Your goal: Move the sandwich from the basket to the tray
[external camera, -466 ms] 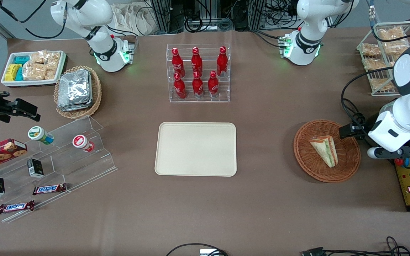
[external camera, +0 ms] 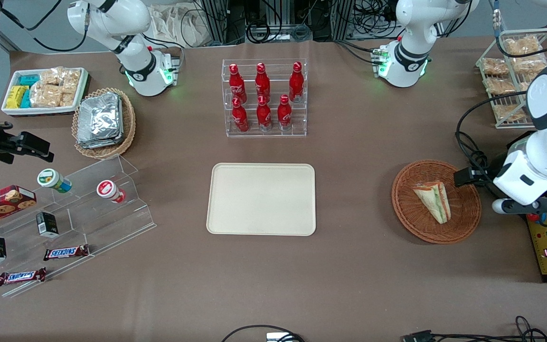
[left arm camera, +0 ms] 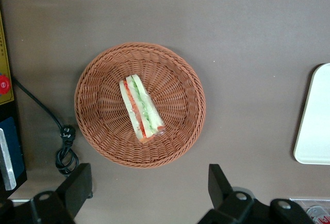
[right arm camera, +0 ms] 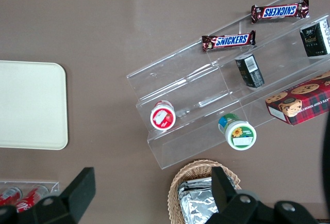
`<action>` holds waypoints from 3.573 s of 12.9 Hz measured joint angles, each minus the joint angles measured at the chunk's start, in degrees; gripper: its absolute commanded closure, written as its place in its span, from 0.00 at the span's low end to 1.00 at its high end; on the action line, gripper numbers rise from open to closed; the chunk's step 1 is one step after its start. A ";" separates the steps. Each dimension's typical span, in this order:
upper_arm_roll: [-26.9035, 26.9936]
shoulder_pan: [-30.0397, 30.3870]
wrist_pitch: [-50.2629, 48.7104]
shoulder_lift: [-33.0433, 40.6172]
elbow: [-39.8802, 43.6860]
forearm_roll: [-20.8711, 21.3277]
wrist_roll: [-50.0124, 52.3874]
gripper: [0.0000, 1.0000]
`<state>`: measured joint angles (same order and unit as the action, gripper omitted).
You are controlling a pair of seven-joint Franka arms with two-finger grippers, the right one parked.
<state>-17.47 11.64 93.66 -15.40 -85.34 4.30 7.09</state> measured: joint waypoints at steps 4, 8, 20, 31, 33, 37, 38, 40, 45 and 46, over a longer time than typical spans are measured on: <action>2.47 0.07 -0.25 -1.14 -0.43 0.04 8.97 0.00; 2.53 -0.01 0.78 -1.47 -3.94 0.04 23.04 0.00; 4.87 0.05 28.20 -0.25 -26.44 0.07 25.22 0.00; 6.39 0.06 40.68 0.13 -38.31 0.06 25.27 0.00; 6.39 0.06 40.71 0.12 -38.88 0.05 25.27 0.00; 6.33 -0.12 40.70 -0.49 -39.55 0.05 25.26 0.00; 6.31 -0.15 40.71 -0.78 -39.59 0.05 25.23 0.00; 6.32 -0.13 40.71 -1.06 -39.58 0.05 25.16 0.20; 6.28 -0.18 40.38 -1.66 -38.07 0.18 28.54 0.65; 6.15 -0.29 38.63 -1.67 -37.03 0.19 29.65 0.74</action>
<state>-11.32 11.34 132.29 -17.08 -122.37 4.48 36.74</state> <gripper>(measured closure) 0.392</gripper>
